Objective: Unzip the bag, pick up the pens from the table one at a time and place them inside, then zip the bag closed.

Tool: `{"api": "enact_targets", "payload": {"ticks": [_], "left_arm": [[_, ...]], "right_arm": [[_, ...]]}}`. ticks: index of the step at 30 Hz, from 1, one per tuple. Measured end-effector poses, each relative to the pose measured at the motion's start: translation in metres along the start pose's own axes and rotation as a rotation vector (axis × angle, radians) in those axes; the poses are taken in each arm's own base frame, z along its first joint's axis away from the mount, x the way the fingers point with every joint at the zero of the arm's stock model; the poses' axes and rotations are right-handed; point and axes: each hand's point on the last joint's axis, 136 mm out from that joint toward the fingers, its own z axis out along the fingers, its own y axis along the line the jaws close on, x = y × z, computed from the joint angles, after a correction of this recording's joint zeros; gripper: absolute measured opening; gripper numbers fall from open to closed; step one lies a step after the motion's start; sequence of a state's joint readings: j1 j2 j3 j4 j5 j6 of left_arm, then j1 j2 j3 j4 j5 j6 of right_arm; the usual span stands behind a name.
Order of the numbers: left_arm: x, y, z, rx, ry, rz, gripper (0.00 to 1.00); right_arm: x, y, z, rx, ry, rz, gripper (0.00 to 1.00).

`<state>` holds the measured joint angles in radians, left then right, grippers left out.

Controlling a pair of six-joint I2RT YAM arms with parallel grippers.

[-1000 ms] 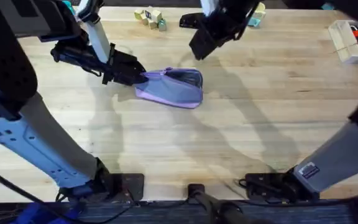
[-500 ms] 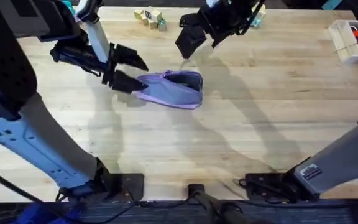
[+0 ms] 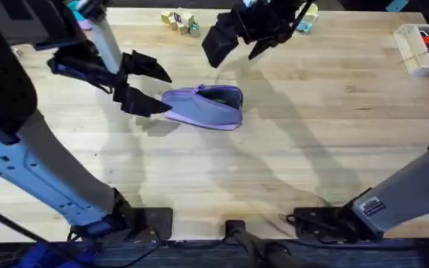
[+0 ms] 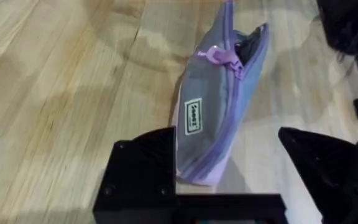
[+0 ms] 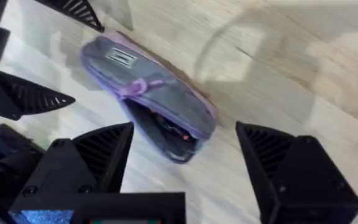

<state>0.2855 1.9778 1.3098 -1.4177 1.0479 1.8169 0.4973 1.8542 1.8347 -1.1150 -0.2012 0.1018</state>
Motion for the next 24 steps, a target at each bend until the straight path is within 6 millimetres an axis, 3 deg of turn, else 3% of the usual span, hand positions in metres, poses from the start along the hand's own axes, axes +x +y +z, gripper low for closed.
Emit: {"api": "enact_targets", "payload": {"ticks": [12,19,24], "left_arm": [[-0.009,-0.003,-0.042,-0.052,-0.043,0.070,0.995],[-0.001,-0.004,-0.058,-0.085,-0.046,0.058,0.995],[0.002,-0.004,-0.064,-0.102,-0.051,0.048,0.995]], "right_arm": [[-0.013,0.042,0.004,-0.124,-0.051,-0.014,0.997],[-0.003,0.059,0.037,-0.141,0.032,-0.008,0.997],[-0.002,0.061,0.039,-0.143,0.039,0.013,0.997]]}}
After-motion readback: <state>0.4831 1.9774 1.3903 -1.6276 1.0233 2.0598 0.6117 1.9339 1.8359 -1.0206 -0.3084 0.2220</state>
